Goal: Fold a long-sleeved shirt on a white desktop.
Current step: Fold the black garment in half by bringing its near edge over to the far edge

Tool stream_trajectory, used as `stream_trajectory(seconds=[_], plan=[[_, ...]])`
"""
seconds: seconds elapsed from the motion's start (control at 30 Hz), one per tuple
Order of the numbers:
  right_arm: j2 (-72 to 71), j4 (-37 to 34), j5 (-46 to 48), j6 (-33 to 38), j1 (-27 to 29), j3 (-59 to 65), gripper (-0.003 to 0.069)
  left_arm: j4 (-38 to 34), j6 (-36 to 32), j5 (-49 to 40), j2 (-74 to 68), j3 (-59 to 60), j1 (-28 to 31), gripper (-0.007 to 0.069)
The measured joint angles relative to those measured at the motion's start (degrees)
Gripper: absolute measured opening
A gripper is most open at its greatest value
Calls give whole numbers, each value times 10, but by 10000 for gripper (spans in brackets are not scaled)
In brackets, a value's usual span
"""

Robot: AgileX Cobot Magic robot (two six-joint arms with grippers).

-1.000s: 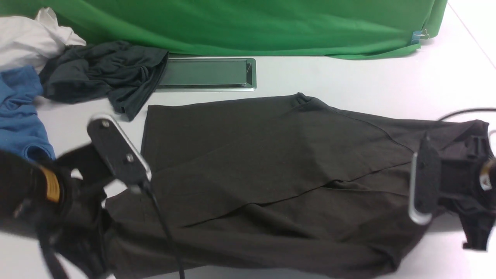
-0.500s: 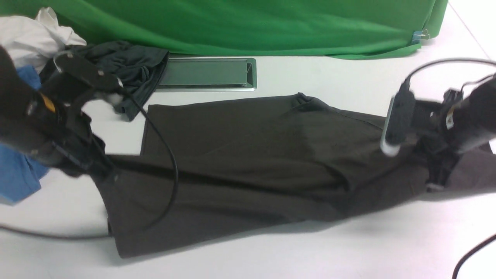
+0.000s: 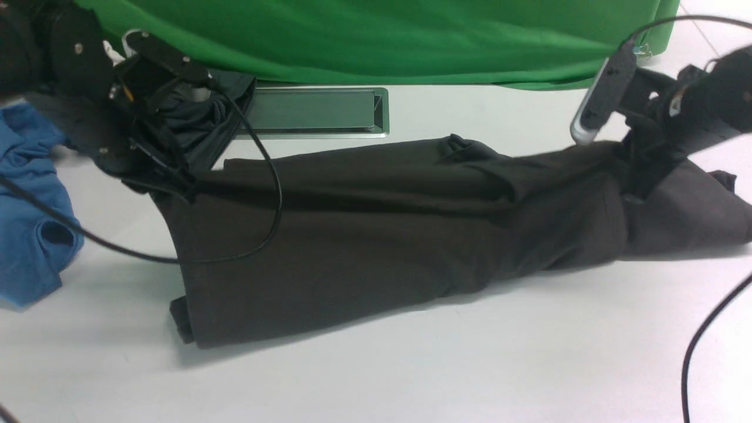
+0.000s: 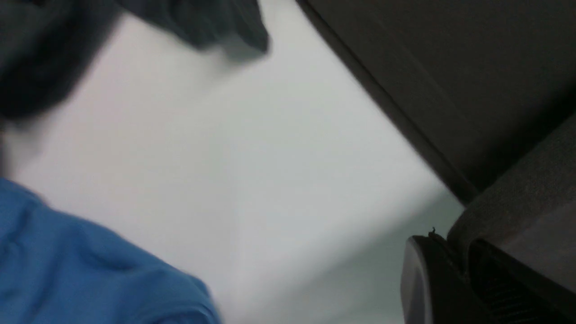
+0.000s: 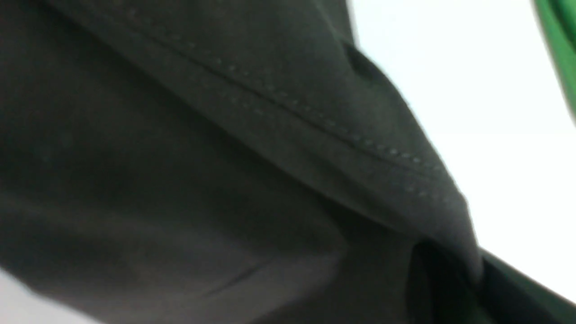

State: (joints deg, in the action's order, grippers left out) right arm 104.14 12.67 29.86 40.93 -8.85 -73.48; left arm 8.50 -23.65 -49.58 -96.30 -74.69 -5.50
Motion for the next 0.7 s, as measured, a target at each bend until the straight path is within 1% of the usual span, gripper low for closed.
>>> stream_trajectory(seconds=[0.13,0.27,0.33,0.53,0.63,0.67,0.7], plan=[[49,-6,0,-12,9,-49,32,13,1,17,-31,-32,0,36],[77,-7,-2,-14,11,-69,32,18,1,31,-56,-45,0,36],[92,-9,-17,-19,13,-72,32,34,3,46,-79,-51,0,36],[109,-9,-68,-28,15,-73,34,79,47,97,-119,-53,0,39],[116,-9,-87,-31,18,-73,58,86,53,113,-130,-53,0,39],[119,-7,-100,-36,23,-73,106,90,56,120,-137,-54,0,40],[121,-7,-104,-40,25,-73,128,92,56,124,-140,-54,0,41]])
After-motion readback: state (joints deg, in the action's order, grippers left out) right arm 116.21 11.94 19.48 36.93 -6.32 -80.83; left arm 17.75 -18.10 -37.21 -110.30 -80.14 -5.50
